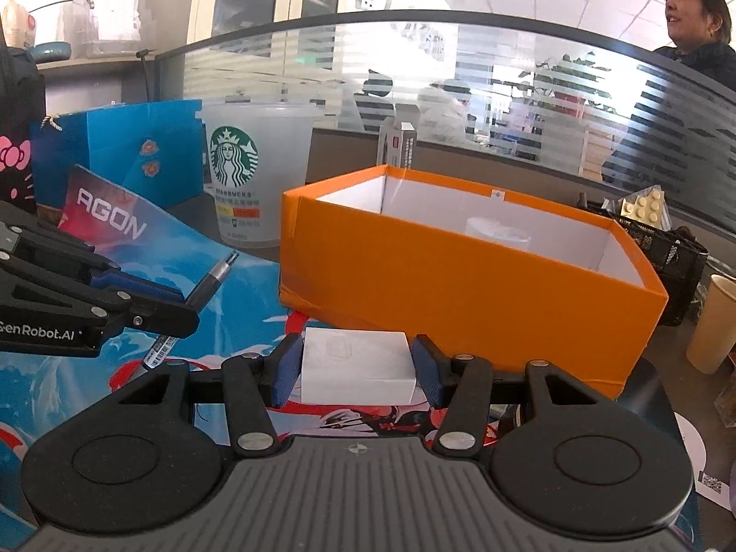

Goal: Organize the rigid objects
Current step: 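Lift black pen and white block and carry both over orange box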

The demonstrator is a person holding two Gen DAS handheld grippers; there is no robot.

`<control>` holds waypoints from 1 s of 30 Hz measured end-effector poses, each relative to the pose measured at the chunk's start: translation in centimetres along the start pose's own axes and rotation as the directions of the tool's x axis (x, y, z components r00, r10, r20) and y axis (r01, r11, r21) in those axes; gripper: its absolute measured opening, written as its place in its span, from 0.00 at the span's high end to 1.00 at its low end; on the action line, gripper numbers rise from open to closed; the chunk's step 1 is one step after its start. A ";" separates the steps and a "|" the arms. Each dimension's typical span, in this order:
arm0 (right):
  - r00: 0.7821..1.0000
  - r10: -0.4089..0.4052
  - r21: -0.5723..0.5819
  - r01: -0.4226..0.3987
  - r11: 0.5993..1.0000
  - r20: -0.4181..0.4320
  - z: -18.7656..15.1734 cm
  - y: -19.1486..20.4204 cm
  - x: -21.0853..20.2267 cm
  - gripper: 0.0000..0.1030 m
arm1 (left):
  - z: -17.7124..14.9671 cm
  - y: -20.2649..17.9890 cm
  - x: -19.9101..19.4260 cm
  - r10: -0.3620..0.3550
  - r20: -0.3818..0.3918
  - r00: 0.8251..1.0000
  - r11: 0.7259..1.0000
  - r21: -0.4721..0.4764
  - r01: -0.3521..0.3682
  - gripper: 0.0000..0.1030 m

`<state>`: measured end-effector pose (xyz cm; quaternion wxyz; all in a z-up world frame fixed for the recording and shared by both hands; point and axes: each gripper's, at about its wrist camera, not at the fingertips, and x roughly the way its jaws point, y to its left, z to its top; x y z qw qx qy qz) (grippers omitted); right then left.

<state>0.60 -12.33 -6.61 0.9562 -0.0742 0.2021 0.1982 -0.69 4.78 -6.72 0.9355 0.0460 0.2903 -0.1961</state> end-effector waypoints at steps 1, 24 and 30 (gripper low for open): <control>1.000 -0.002 0.004 0.002 1.000 0.003 0.0 0.0 0.0 0.52 | -0.1 0.0 0.4 0.000 -0.018 1.000 1.000 -0.004 0.000 0.89; 1.000 -0.004 0.049 0.003 0.999 0.010 -0.6 -0.8 0.0 0.52 | -1.6 -0.4 4.8 0.061 -0.103 0.993 0.998 0.005 -0.060 0.77; 1.000 -0.008 0.057 0.007 0.998 0.017 -0.6 -1.2 -0.1 0.52 | -1.5 -0.9 4.6 0.031 -0.106 0.994 0.999 0.011 -0.030 0.88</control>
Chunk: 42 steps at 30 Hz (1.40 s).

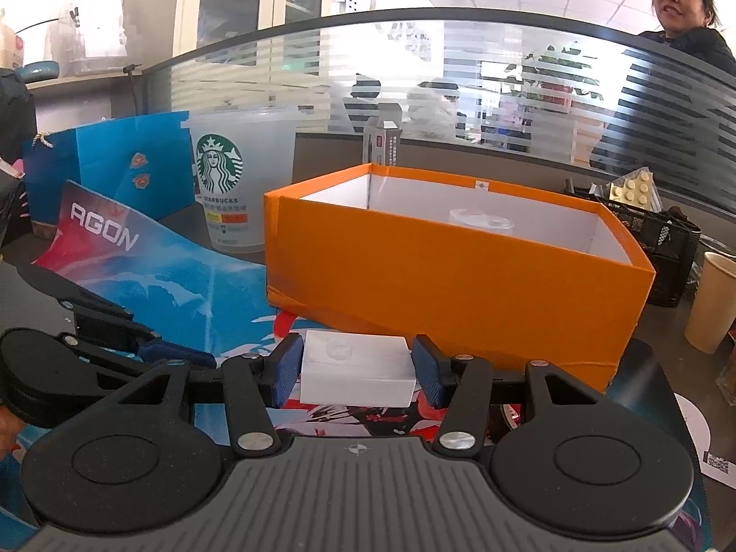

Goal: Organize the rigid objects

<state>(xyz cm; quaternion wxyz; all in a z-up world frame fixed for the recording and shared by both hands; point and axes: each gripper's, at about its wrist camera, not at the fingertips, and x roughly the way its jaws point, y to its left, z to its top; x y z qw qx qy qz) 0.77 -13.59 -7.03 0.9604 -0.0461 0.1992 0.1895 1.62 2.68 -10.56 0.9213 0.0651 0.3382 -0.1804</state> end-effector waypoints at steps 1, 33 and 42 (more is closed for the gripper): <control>1.000 -0.002 0.001 0.002 1.000 0.002 0.0 0.0 0.0 0.52 | 0.1 -0.1 -0.2 -0.009 0.001 1.000 1.000 0.000 0.009 0.88; 0.988 -0.090 -0.019 0.093 0.995 0.127 4.6 -2.4 -2.9 0.52 | 10.6 -1.5 -4.9 -0.036 0.242 0.970 0.997 0.079 0.018 0.90; 0.982 -0.107 0.006 0.108 0.994 0.153 5.7 -4.4 -2.6 0.52 | 13.3 -1.2 -3.6 -0.045 0.251 0.967 0.998 0.063 0.030 0.92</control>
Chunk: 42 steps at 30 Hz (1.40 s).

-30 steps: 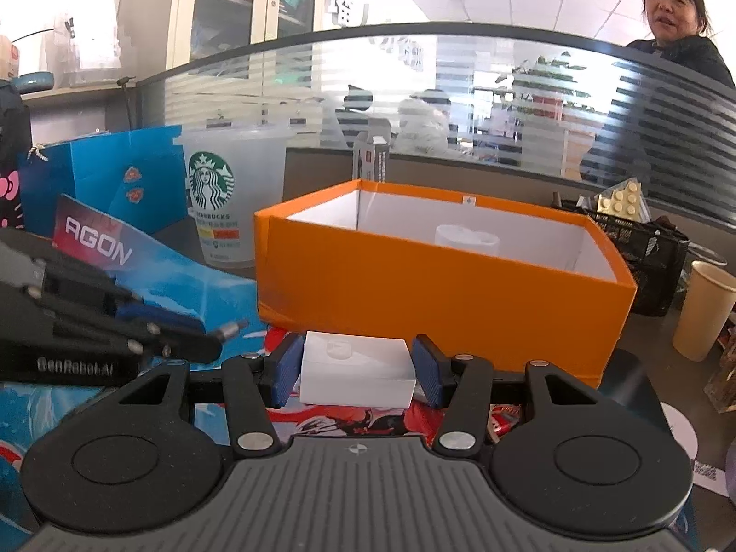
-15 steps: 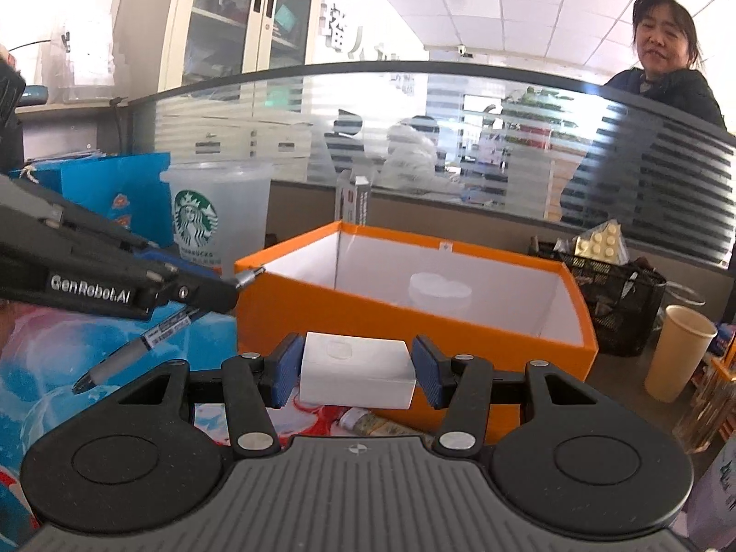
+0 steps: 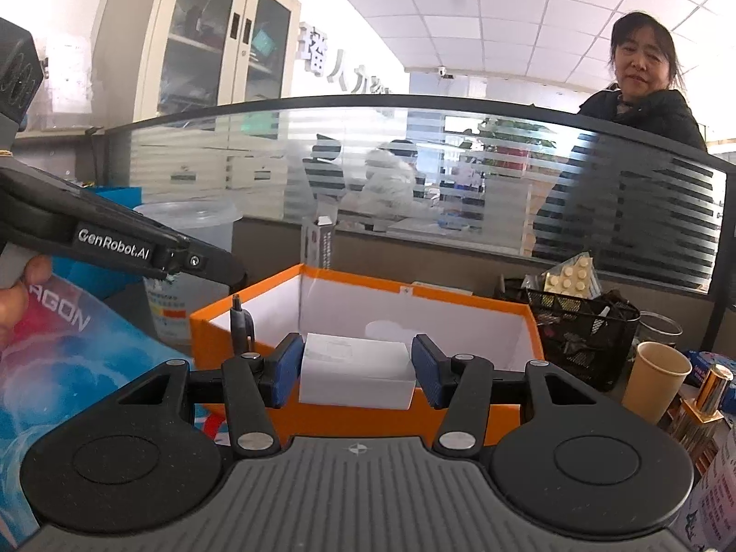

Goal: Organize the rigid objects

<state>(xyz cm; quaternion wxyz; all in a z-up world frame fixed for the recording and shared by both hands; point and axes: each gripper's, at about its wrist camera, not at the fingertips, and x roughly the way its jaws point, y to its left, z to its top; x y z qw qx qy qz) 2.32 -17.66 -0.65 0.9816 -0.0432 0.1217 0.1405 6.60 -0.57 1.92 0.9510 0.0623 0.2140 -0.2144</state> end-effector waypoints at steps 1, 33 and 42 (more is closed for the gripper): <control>1.000 0.000 0.004 0.000 1.000 -0.002 -0.1 -0.2 0.1 0.52 | -0.1 0.2 0.1 -0.003 -0.006 1.000 1.000 -0.009 0.003 0.92; 0.995 -0.095 0.126 0.093 0.988 0.006 -2.6 -5.0 -3.3 0.52 | -7.6 -5.9 9.2 -0.231 -0.261 0.937 0.912 0.279 0.302 0.80; 0.995 -0.098 0.152 0.096 0.984 0.007 -3.0 -5.4 -3.0 0.52 | -9.2 -7.7 7.5 -0.266 -0.330 0.905 0.878 0.303 0.369 1.00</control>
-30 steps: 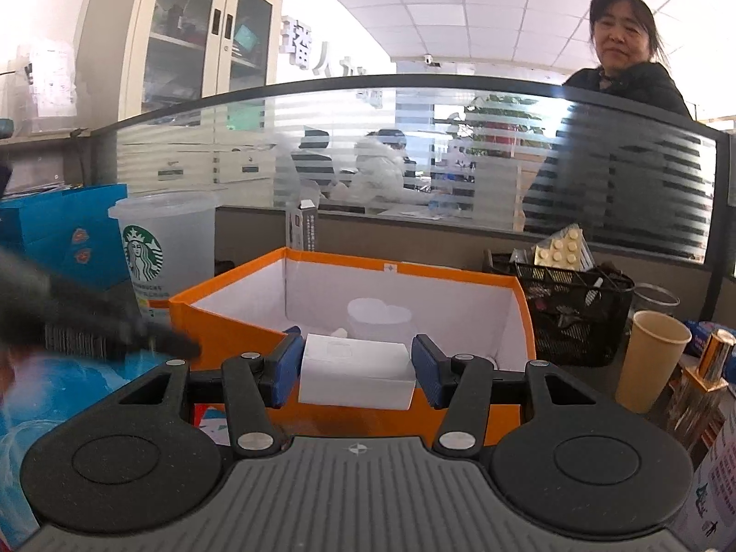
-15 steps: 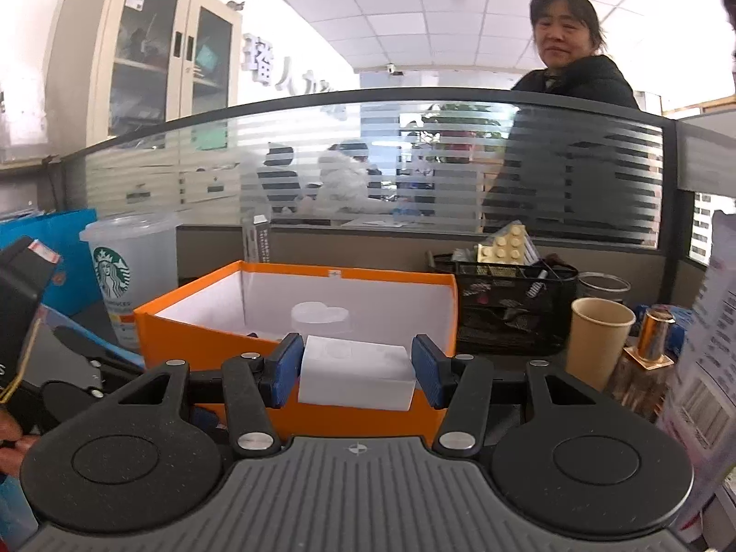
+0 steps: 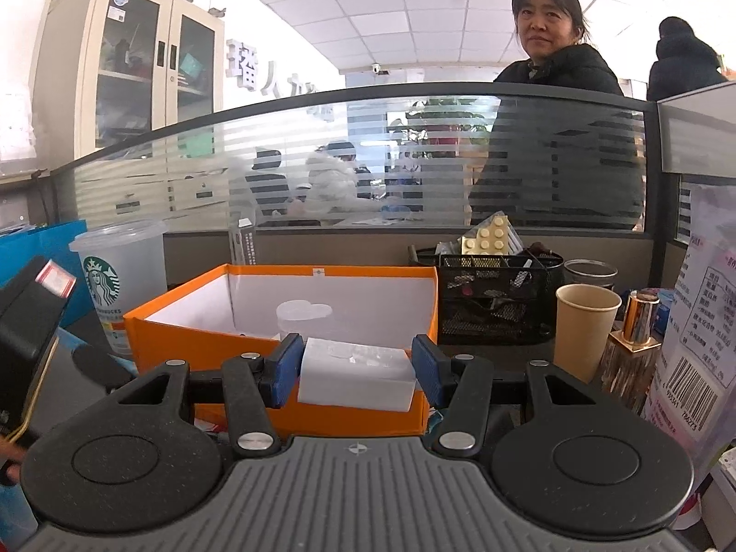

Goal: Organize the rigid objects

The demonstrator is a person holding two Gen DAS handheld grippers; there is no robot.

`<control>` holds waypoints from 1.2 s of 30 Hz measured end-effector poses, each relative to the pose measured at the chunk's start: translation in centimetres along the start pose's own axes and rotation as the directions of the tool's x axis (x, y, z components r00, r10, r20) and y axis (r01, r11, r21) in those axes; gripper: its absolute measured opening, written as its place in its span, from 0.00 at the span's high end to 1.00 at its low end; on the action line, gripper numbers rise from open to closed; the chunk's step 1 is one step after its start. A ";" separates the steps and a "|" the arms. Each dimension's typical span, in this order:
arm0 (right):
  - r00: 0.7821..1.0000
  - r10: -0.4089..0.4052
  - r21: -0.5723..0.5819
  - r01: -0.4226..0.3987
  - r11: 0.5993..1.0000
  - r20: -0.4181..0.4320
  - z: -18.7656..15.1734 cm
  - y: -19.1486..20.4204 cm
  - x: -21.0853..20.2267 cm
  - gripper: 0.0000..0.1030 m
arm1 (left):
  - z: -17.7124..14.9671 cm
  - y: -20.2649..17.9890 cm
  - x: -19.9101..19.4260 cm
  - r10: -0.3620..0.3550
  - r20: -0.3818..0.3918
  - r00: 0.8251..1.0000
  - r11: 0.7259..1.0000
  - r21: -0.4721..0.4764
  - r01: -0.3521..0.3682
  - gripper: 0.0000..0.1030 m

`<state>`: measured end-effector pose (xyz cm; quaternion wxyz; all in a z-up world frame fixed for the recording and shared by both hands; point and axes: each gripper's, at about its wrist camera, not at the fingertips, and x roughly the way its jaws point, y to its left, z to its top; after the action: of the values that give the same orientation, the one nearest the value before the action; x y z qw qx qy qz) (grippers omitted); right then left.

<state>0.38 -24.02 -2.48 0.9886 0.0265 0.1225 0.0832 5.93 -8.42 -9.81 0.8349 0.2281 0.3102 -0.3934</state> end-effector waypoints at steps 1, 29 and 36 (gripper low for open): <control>1.000 0.000 0.001 0.000 1.000 0.001 0.0 0.0 0.0 0.52 | 0.0 -0.3 -0.2 0.005 0.010 1.000 1.000 0.011 -0.005 0.99; 0.961 0.106 -0.126 -0.142 0.982 -0.256 -7.2 2.8 -3.4 0.30 | 4.2 0.3 2.2 -0.067 0.046 0.997 0.960 -0.268 0.077 0.49; 0.943 0.086 -0.148 -0.140 0.979 -0.321 -7.7 3.5 -2.2 0.37 | 4.9 -1.6 3.5 -0.071 0.003 0.997 0.970 -0.231 0.070 0.38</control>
<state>-4.21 -20.71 -9.20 0.9489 -0.0640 0.2683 0.1534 8.03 -14.26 -8.99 0.8404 0.1192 0.3640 -0.3834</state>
